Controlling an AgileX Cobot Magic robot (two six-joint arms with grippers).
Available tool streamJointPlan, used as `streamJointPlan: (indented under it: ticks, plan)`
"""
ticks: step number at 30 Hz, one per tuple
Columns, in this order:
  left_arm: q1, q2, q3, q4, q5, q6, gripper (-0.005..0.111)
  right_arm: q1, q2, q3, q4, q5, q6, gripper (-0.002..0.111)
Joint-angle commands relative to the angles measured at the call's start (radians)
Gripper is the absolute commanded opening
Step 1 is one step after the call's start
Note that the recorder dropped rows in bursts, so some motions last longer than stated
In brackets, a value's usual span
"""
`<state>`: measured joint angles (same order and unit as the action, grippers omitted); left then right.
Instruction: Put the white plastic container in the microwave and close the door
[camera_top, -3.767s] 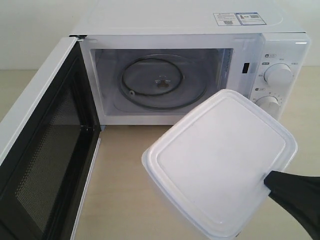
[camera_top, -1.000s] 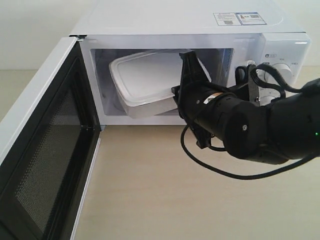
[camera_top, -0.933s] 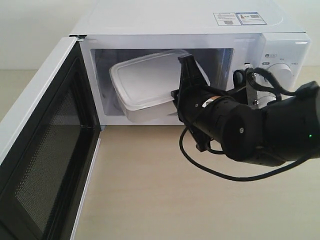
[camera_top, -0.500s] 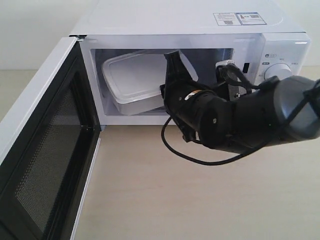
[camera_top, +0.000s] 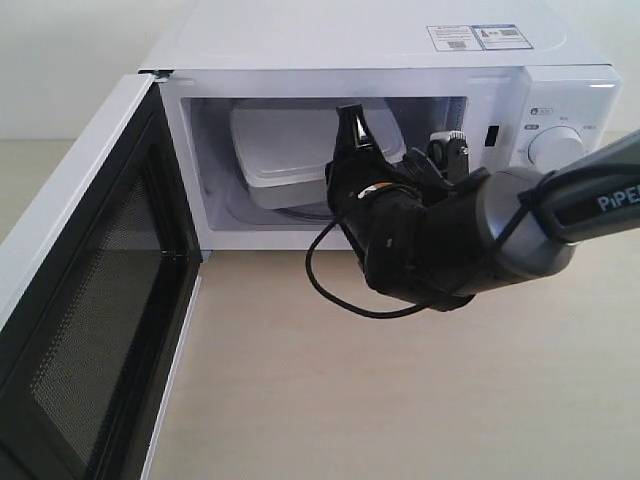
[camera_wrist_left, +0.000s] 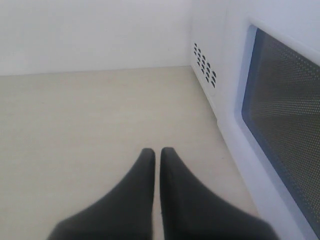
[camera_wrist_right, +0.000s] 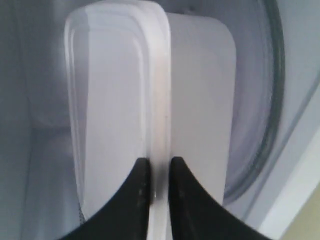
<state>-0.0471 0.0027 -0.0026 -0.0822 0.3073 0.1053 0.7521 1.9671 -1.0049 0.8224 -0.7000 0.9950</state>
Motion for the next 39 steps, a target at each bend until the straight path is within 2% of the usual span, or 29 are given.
streamJointPlan:
  ticks: [1,7,13,18,20,22,23,24,34,37,39]
  plan:
    - [0.003,-0.003,0.003,-0.008,-0.002,-0.008,0.004,-0.035,-0.002,-0.006,0.016,-0.037,-0.032,0.000]
    - [0.003,-0.003,0.003,-0.008,-0.002,-0.008,0.004,-0.044,-0.002,-0.019,0.022,-0.024,-0.047,0.000]
    - [0.003,-0.003,0.003,-0.008,-0.002,-0.008,0.004,-0.032,-0.002,-0.024,0.060,0.085,-0.053,0.000]
    - [0.003,-0.003,0.003,-0.008,-0.002,-0.008,0.004,-0.034,-0.002,-0.024,0.094,0.060,-0.085,0.002]
    - [0.003,-0.003,0.003,-0.008,-0.002,-0.008,0.004,-0.036,-0.001,-0.036,0.077,0.091,-0.092,0.017]
    - [0.003,-0.003,0.003,-0.008,-0.002,-0.008,0.004,-0.036,-0.001,-0.043,0.065,0.092,-0.088,0.037]
    - [0.003,-0.003,0.003,-0.008,-0.002,-0.008,0.004,-0.036,-0.001,-0.047,0.045,0.095,-0.083,0.045]
    - [0.003,-0.003,0.003,-0.008,-0.002,-0.008,0.004,-0.036,-0.001,-0.055,0.019,0.099,-0.089,0.046]
    - [0.003,-0.003,0.003,-0.008,-0.002,-0.008,0.004,-0.045,-0.005,-0.055,-0.100,0.154,-0.085,0.046]
    - [0.003,-0.003,0.003,-0.008,-0.002,-0.008,0.004,-0.045,-0.042,-0.055,-0.142,0.347,-0.093,0.046]
    - [0.003,-0.003,0.003,-0.008,-0.002,-0.008,0.004,-0.045,-0.063,-0.055,-0.150,0.376,-0.143,0.046]
